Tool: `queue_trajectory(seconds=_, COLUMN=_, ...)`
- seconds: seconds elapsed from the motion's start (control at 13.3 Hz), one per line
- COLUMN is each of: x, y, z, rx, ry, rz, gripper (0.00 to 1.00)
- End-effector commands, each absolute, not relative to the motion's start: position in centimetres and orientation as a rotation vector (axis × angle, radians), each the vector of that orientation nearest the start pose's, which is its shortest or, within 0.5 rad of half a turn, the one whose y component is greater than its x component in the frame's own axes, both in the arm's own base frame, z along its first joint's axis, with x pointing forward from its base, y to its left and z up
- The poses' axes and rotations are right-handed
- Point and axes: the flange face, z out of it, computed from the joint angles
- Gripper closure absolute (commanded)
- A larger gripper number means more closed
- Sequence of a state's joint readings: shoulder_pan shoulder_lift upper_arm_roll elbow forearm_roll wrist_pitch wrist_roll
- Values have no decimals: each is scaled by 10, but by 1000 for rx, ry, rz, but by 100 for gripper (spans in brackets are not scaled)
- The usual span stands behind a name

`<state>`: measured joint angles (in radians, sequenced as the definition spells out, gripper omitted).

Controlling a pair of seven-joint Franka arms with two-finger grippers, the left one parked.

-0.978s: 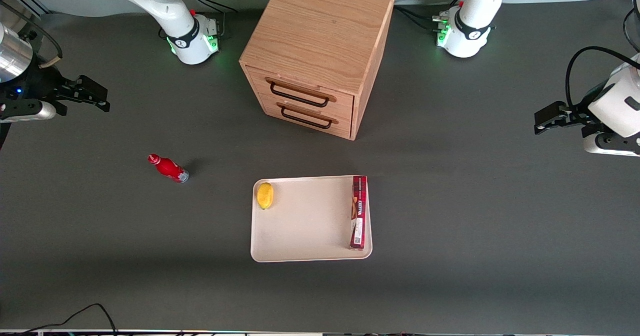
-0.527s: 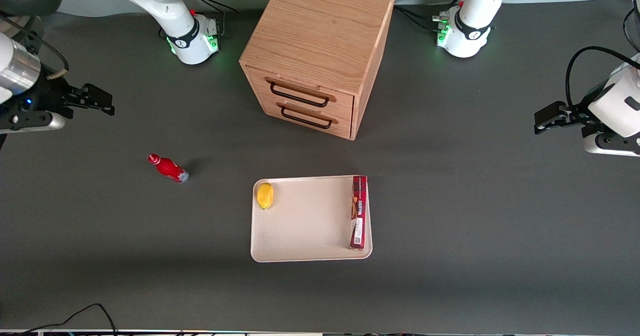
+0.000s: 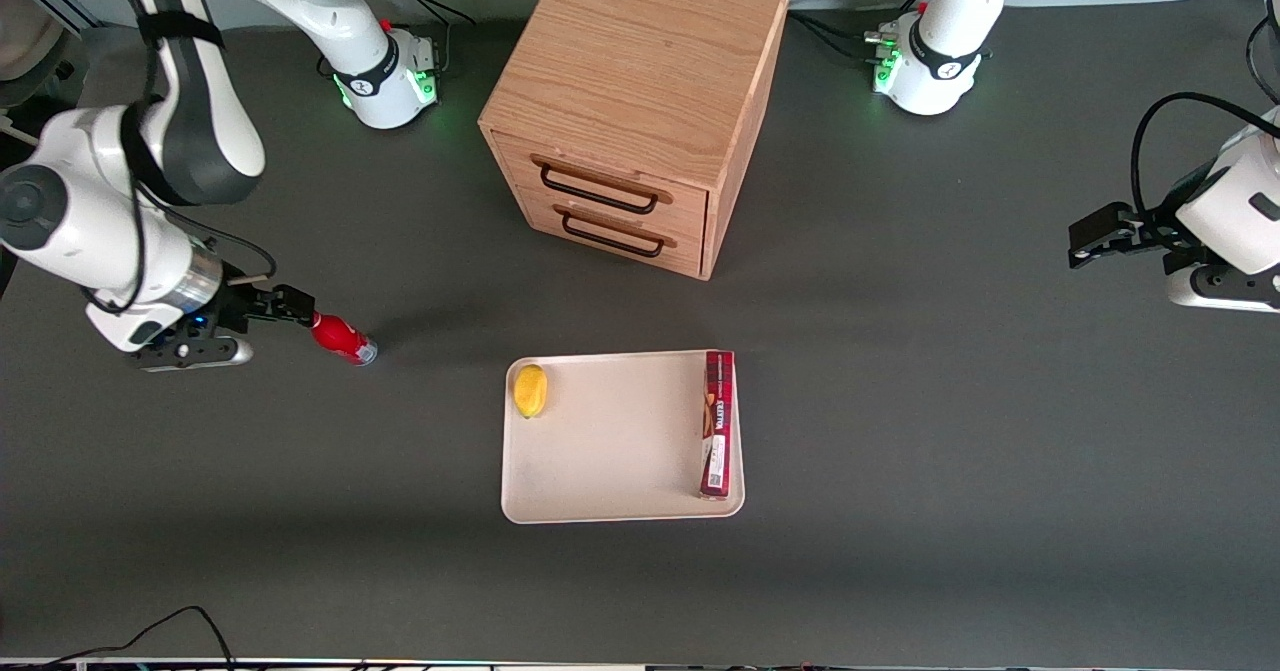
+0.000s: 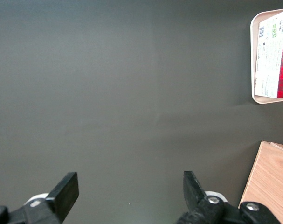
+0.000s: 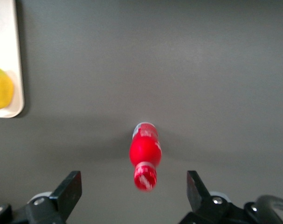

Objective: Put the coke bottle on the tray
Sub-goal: 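Close the right gripper around the bottle's cap end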

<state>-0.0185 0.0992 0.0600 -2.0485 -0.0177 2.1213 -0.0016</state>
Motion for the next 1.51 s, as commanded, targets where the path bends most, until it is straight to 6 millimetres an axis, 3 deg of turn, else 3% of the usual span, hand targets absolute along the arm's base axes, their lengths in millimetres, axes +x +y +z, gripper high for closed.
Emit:
queue_trajectory(seconds=0.0, x=550, y=22, z=359, rx=-3142, ry=-116, rz=-27, gripper=1)
queue_trajectory(seconds=0.15, x=539, y=22, z=340, rx=-3143, ry=-119, rz=-36, gripper=2)
queue_trajectory(seconds=0.53, x=527, y=18, z=335, rx=-3145, ry=-126, rz=-12, gripper=6)
queue_trajectory(seconds=0.83, x=520, y=16, z=338, rx=-3145, ry=-178, rz=-12, gripper=18)
queue_trajectory(seconds=0.98, x=516, y=7, z=339, rx=-3146, ry=-188, rz=-14, gripper=38)
queue_trajectory(seconds=1.13, x=516, y=5, z=341, rx=-3146, ry=-188, rz=-19, gripper=70)
queue_trajectory(seconds=1.28, x=516, y=5, z=341, rx=-3146, ry=-188, rz=-19, gripper=93)
queue_trajectory(seconds=1.35, x=516, y=4, z=341, rx=-3146, ry=-186, rz=-19, gripper=100)
queue_trajectory(seconds=1.43, x=516, y=4, z=341, rx=-3146, ry=-186, rz=-16, gripper=100)
